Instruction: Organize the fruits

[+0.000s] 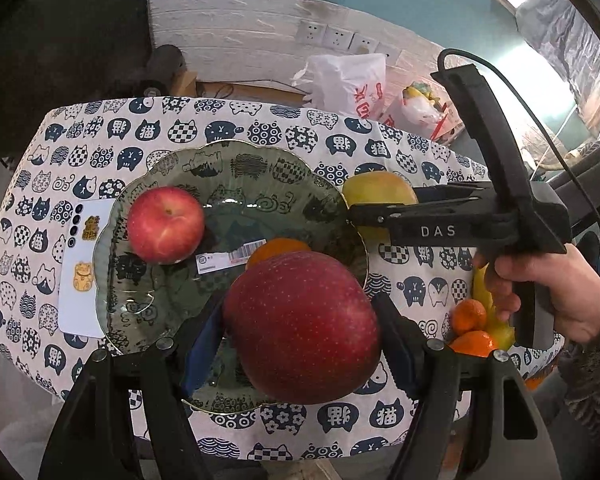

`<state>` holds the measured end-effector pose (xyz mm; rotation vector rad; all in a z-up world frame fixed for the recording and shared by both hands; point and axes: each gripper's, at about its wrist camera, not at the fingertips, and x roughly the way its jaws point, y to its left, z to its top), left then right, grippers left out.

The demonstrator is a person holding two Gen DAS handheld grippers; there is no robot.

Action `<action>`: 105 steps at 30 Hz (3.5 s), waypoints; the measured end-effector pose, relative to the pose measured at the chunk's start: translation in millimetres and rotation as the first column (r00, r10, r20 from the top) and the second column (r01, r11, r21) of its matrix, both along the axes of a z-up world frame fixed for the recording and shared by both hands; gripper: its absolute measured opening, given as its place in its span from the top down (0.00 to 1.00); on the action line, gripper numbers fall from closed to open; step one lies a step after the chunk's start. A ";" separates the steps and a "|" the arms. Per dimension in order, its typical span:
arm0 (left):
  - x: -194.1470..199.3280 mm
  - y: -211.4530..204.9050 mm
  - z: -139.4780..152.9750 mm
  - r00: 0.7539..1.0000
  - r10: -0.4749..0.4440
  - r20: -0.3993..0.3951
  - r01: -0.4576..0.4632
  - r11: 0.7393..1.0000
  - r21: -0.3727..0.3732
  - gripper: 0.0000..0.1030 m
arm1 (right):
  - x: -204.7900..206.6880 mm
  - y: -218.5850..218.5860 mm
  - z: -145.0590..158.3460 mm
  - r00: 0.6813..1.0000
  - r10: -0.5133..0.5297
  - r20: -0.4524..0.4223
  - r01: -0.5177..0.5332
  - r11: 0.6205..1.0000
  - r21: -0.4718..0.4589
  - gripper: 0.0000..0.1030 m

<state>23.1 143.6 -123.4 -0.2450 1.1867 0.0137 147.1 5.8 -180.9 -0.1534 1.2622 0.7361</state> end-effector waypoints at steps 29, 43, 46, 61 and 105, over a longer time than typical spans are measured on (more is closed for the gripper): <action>-23.7 68.5 -49.9 0.981 0.156 -0.118 -0.151 0.987 0.045 0.28 | -27.2 75.3 44.9 0.983 0.097 0.155 -0.098 0.995 -0.003 0.33; -19.0 79.5 -57.0 0.976 0.180 -0.119 -0.177 0.984 0.033 0.37 | -29.2 113.1 11.9 0.982 0.148 0.114 -0.141 0.988 -0.066 0.33; -18.2 78.8 -57.0 0.975 0.181 -0.128 -0.177 0.983 0.043 0.36 | -26.9 111.3 8.7 0.986 0.131 0.101 -0.124 0.990 -0.072 0.32; -19.2 58.8 -21.9 0.982 0.171 -0.075 -0.167 0.984 0.054 0.26 | -51.2 84.2 76.3 0.969 0.116 0.219 -0.122 0.993 0.011 0.27; -12.9 -197.6 -6.1 0.942 -0.319 -0.099 0.324 0.945 0.036 0.16 | -106.1 -257.7 71.6 0.929 -0.325 0.177 0.351 0.925 -0.148 0.25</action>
